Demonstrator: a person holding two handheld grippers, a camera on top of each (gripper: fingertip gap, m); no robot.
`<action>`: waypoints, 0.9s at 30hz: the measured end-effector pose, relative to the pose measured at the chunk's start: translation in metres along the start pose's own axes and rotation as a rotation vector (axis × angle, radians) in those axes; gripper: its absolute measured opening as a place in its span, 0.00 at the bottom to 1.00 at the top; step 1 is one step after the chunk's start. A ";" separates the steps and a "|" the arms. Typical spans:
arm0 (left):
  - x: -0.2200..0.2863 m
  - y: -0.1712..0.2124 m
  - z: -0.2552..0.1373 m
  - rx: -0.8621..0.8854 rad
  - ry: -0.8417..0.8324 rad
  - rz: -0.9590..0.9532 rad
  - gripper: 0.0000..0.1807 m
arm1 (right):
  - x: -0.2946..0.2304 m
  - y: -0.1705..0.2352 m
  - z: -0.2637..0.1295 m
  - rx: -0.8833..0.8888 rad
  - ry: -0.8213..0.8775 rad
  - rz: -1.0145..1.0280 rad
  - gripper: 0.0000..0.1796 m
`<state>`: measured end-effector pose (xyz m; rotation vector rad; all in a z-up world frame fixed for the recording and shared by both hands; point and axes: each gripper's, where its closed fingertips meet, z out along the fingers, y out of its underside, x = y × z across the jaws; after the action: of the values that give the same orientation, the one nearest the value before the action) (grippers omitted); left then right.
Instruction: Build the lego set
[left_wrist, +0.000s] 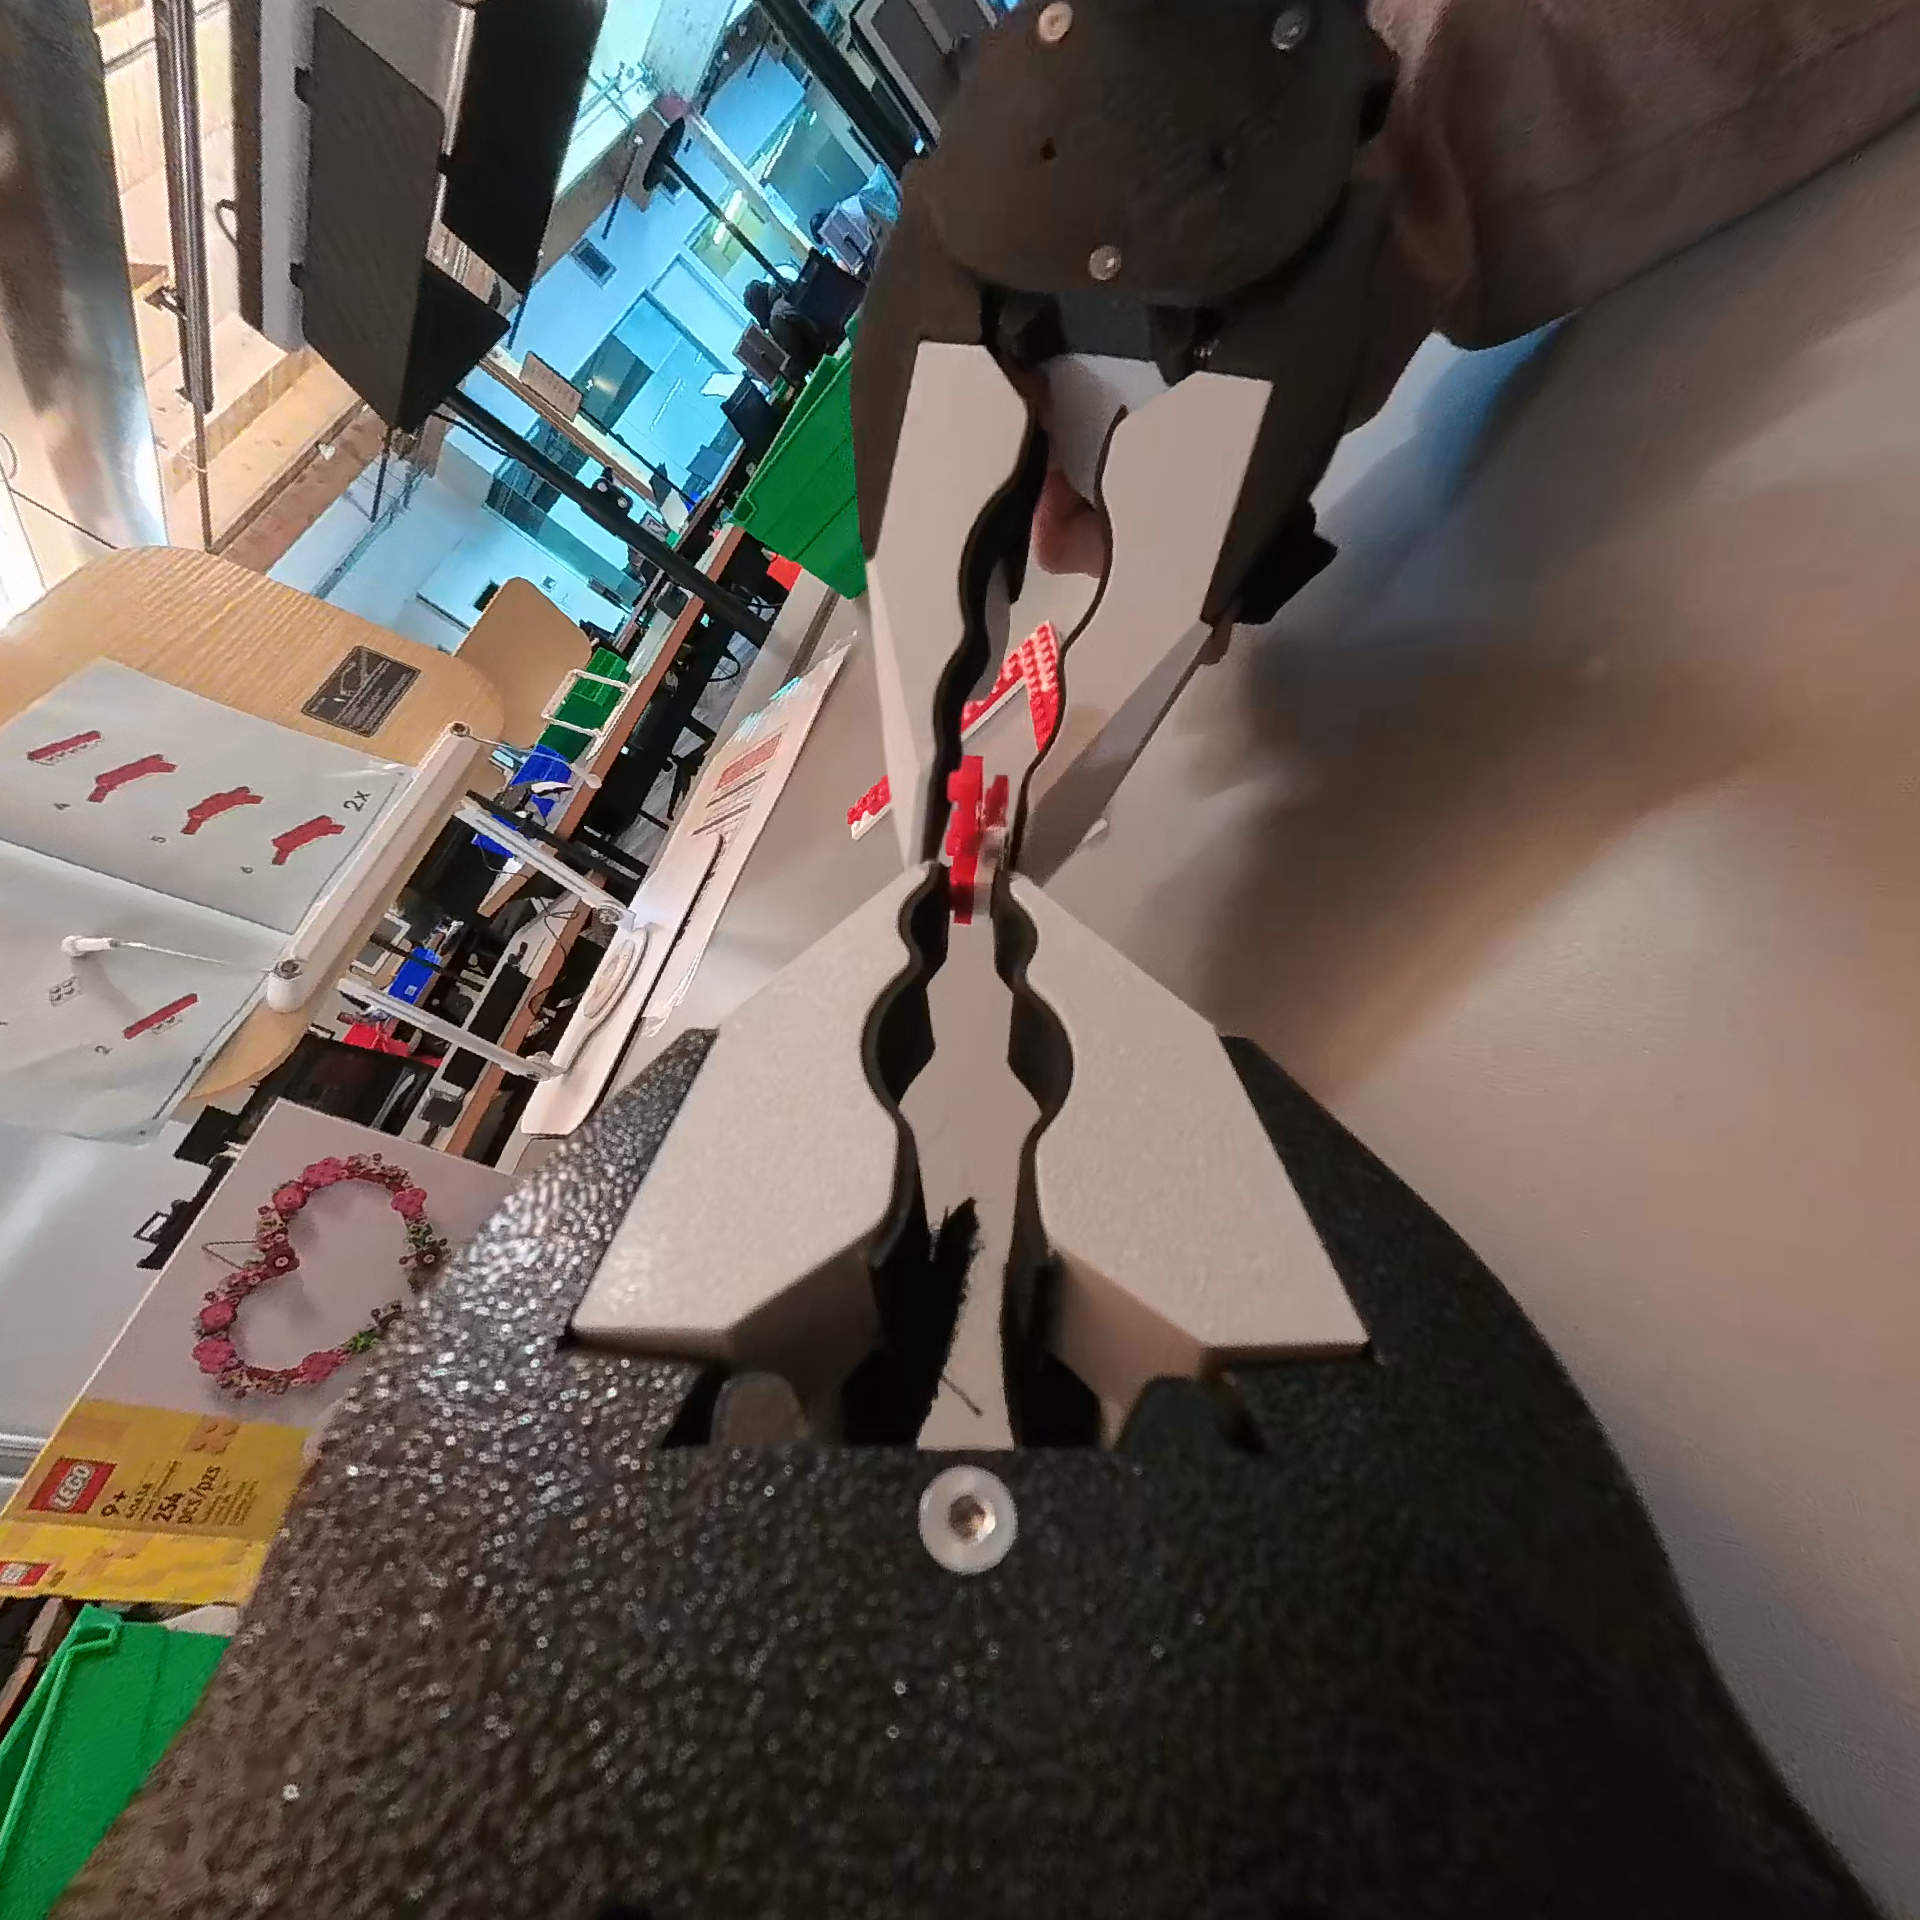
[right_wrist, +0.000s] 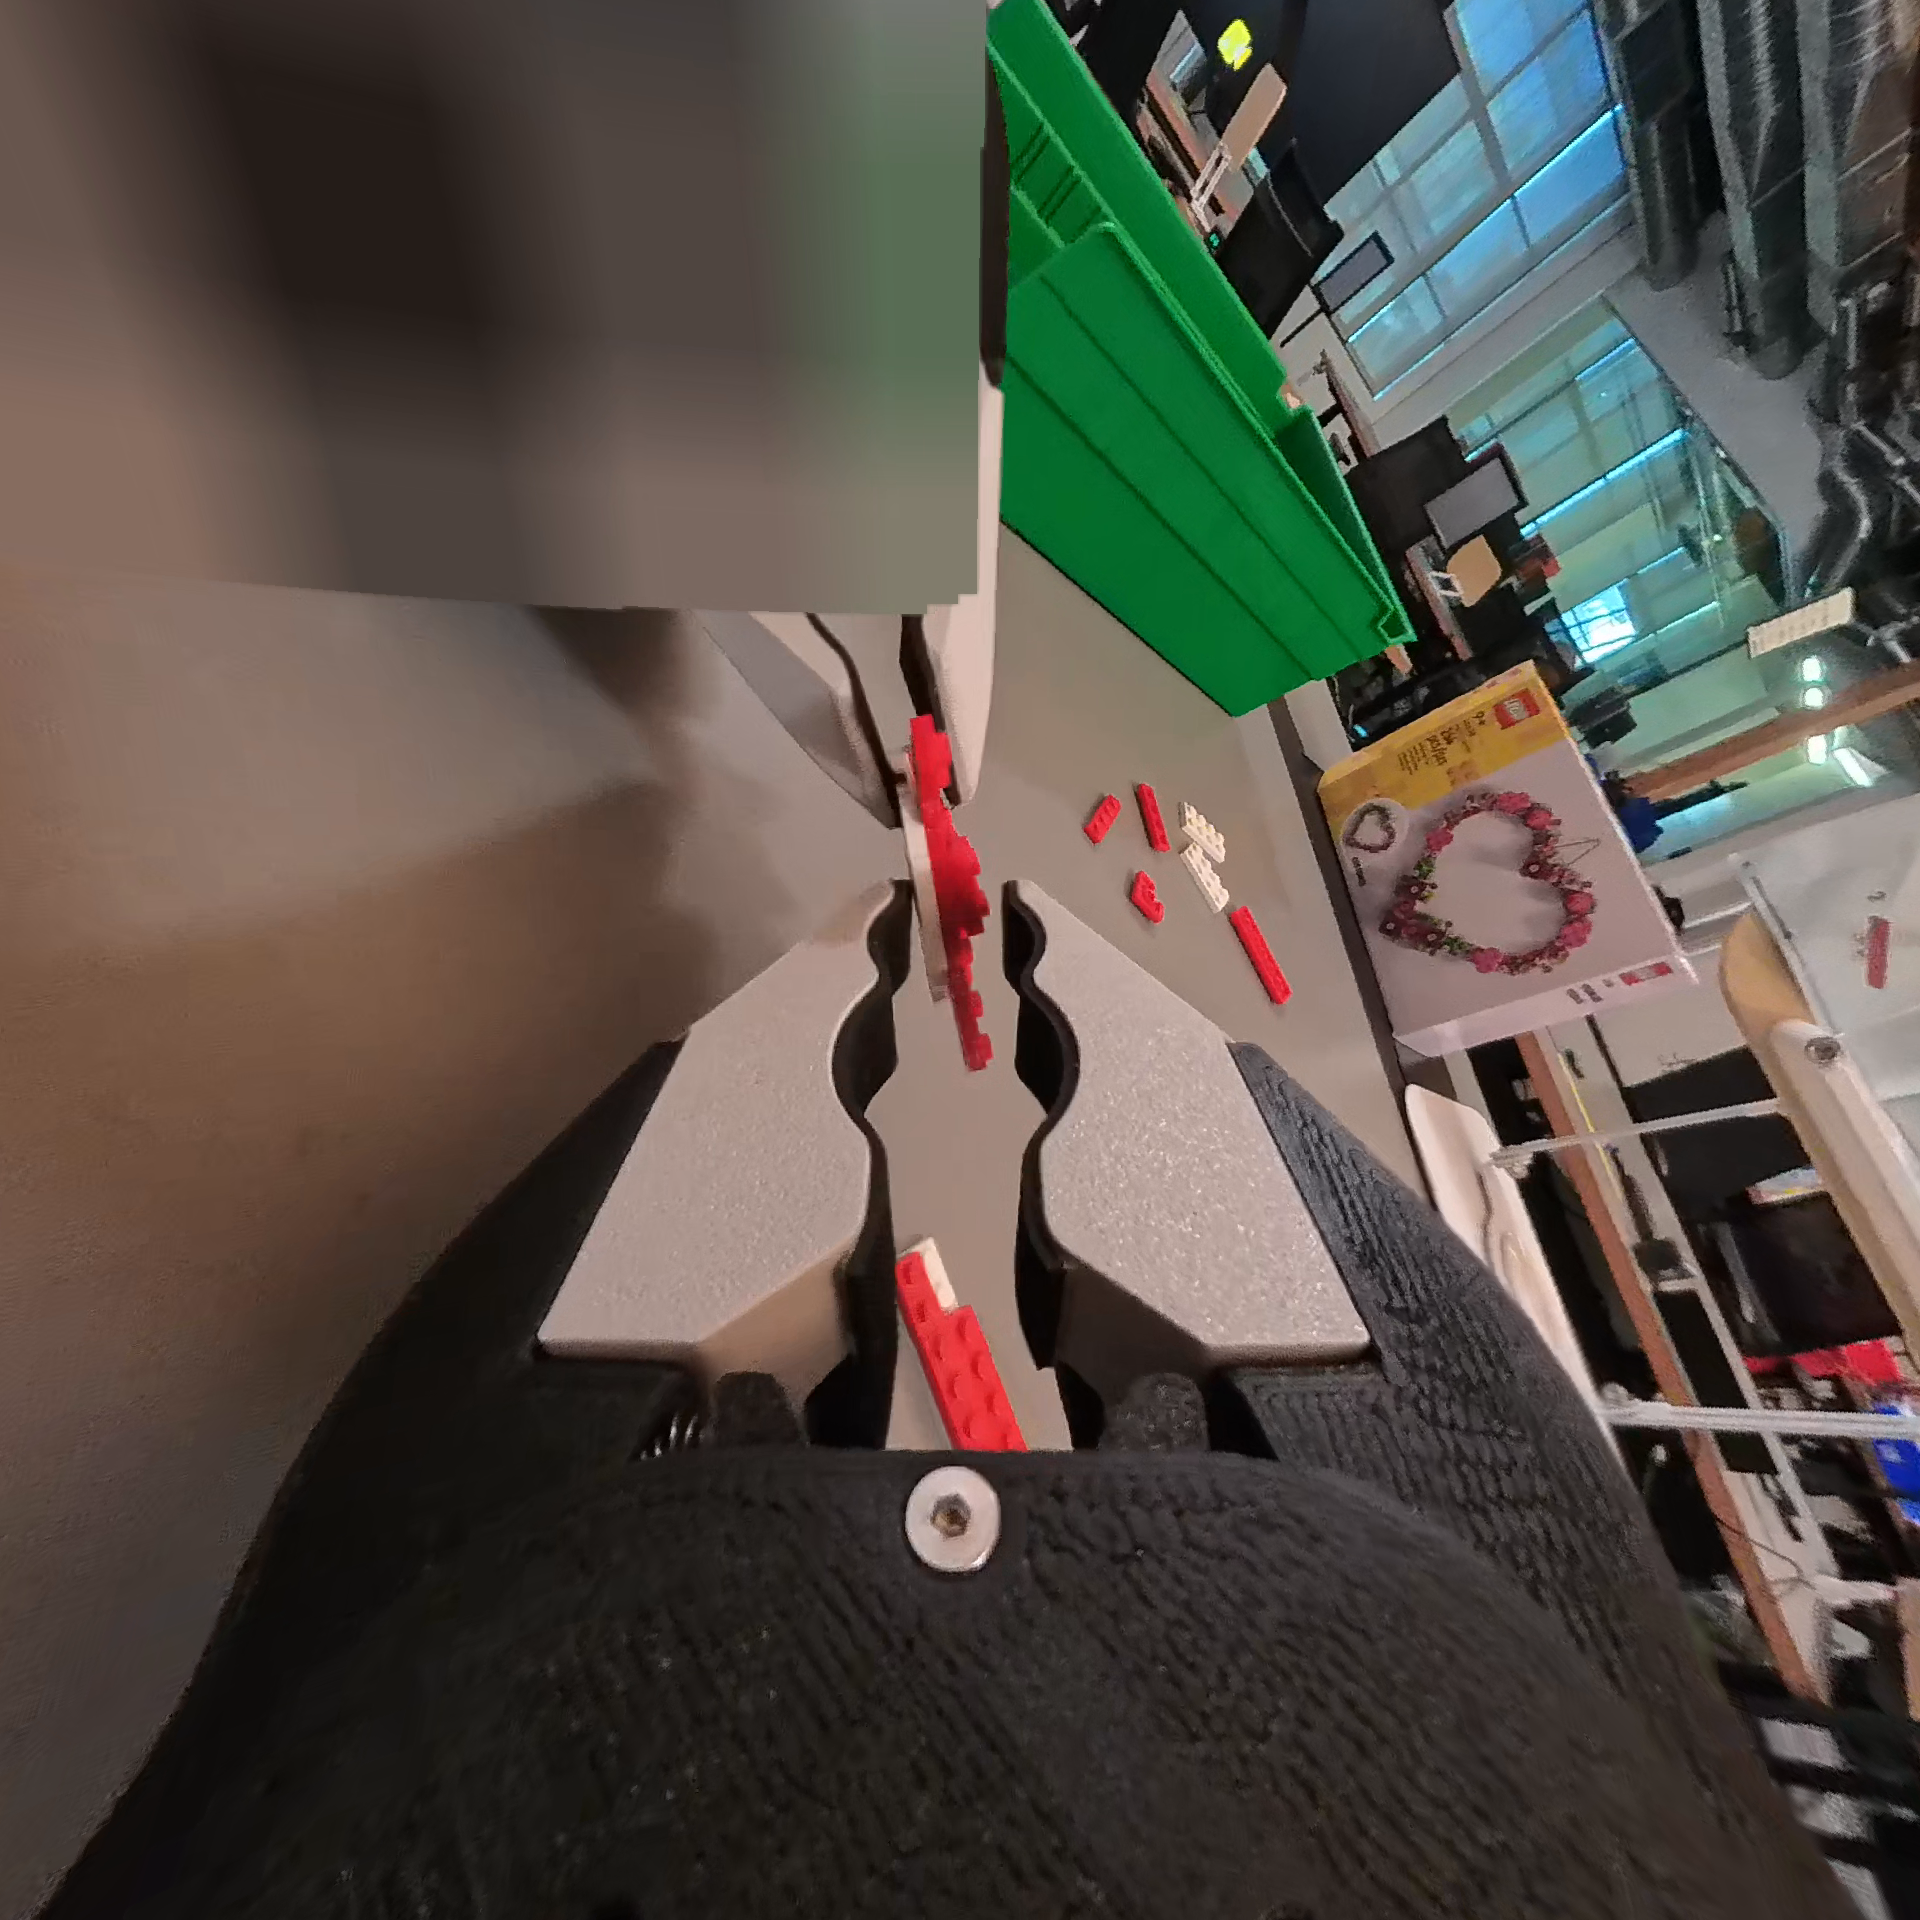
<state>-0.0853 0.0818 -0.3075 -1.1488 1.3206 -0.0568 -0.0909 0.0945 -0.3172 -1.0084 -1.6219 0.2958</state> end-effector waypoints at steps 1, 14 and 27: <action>0.000 0.000 0.000 0.003 0.002 -0.009 0.03 | 0.000 0.000 0.000 0.001 0.002 -0.014 0.08; 0.003 0.003 0.000 -0.011 0.016 0.010 0.04 | -0.003 0.002 -0.002 -0.096 -0.004 -0.125 0.05; 0.007 0.007 0.003 -0.035 0.040 0.004 0.03 | -0.007 -0.002 0.003 -0.021 -0.008 -0.042 0.08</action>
<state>-0.0845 0.0825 -0.3176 -1.1803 1.3636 -0.0542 -0.0946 0.0896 -0.3217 -0.9893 -1.6545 0.2551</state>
